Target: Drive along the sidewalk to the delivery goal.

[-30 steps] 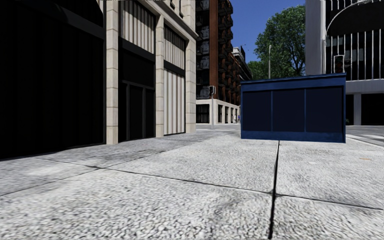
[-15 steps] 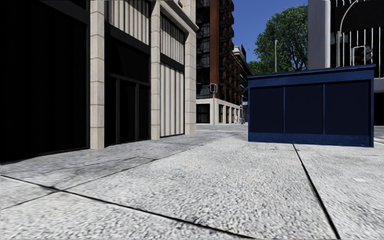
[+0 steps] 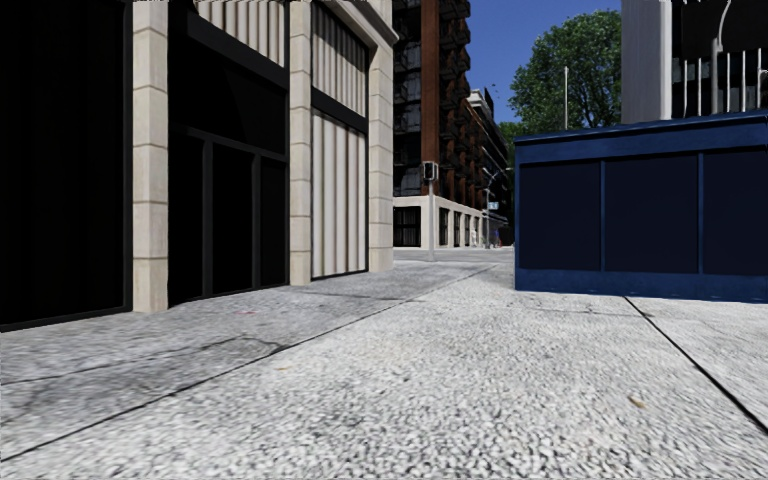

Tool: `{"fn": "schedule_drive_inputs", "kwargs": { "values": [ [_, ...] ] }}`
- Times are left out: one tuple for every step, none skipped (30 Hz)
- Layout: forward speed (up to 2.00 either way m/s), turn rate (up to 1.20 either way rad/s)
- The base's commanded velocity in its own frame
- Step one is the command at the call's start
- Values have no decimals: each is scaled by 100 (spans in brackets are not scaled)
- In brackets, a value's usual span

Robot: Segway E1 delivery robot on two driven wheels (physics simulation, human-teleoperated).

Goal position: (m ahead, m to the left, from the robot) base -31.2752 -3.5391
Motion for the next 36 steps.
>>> {"fn": "schedule_drive_inputs", "kwargs": {
  "values": [
    [200, 0],
    [200, 0],
    [200, 0],
    [200, 0],
    [200, 0],
    [200, 0],
    [200, 0],
    [200, 0],
    [200, 0],
    [200, 0],
    [200, 0],
    [200, 0],
    [200, 0],
    [200, 0],
    [200, 0],
    [200, 0],
    [200, 0],
    [200, 0],
    [200, 0],
    [200, 0],
    [200, 0],
    [200, 0],
    [200, 0],
    [200, 0],
    [200, 0],
    [200, 0],
    [200, 0],
    [200, 0],
    [200, 0],
    [200, 0],
    [200, 0],
    [200, 0],
    [200, 0],
    [200, 0],
    [200, 0],
    [200, 0]
  ]
}}
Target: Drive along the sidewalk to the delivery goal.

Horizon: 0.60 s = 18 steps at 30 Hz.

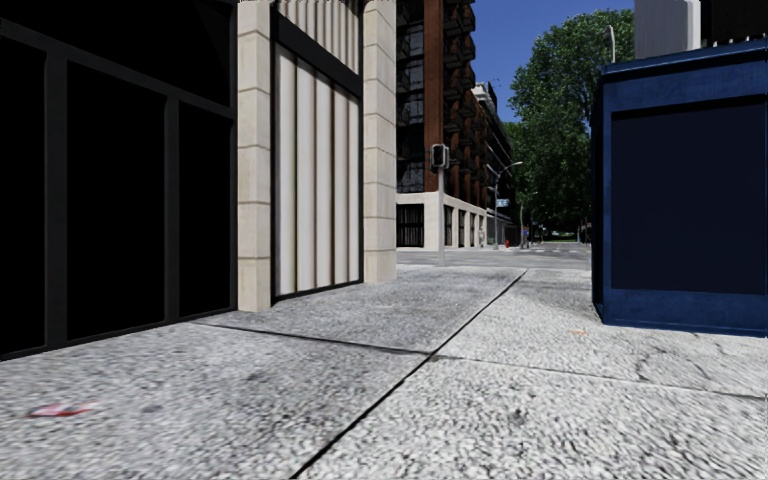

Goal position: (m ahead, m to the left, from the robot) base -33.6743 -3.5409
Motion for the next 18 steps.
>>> {"fn": "schedule_drive_inputs", "kwargs": {
  "values": [
    [200, -1],
    [200, -6],
    [200, -12],
    [200, -12],
    [200, -18],
    [200, -20],
    [200, -21],
    [200, -21],
    [200, -21],
    [200, -21],
    [200, -21],
    [200, -21],
    [200, -21],
    [200, -24],
    [200, -27],
    [200, -28],
    [200, -29],
    [200, -29]
  ]
}}
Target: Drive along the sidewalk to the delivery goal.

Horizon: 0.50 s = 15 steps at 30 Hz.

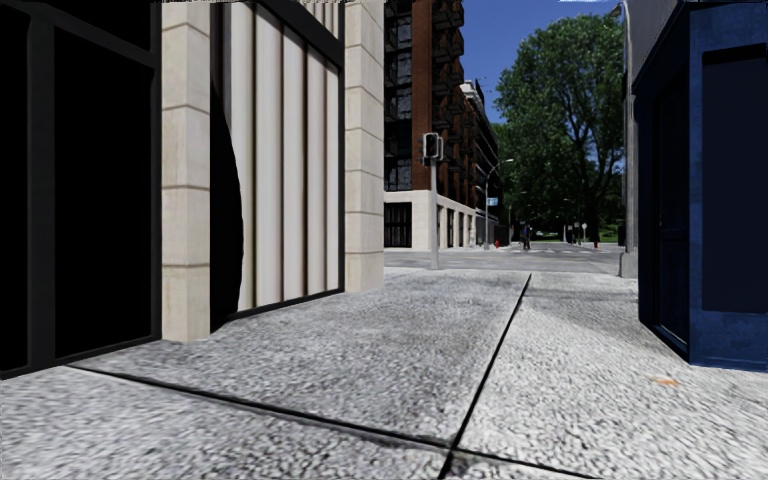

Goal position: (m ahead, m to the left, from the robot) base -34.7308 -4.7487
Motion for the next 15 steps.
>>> {"fn": "schedule_drive_inputs", "kwargs": {
  "values": [
    [200, -31],
    [200, -32],
    [200, -36],
    [200, -36],
    [200, -37],
    [200, -38],
    [200, -38],
    [200, -38],
    [200, -38],
    [200, -39],
    [200, -39],
    [200, -39],
    [200, -39],
    [200, -39],
    [200, -39]
  ]
}}
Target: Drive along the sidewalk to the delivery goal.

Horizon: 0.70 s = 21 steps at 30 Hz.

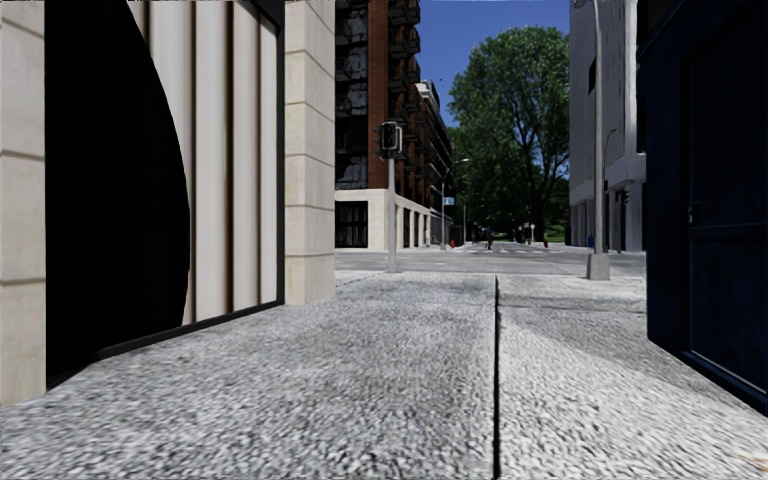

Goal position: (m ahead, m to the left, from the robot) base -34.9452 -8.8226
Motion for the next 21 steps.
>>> {"fn": "schedule_drive_inputs", "kwargs": {
  "values": [
    [200, -39],
    [200, -39],
    [200, -39],
    [200, -39],
    [200, -39],
    [200, -39],
    [200, -39],
    [200, -39],
    [200, -39],
    [200, -39],
    [200, -39],
    [200, -39],
    [200, -39],
    [200, -39],
    [200, -39],
    [200, -39],
    [200, -39],
    [200, -39],
    [200, -39],
    [200, -39],
    [200, -39]
  ]
}}
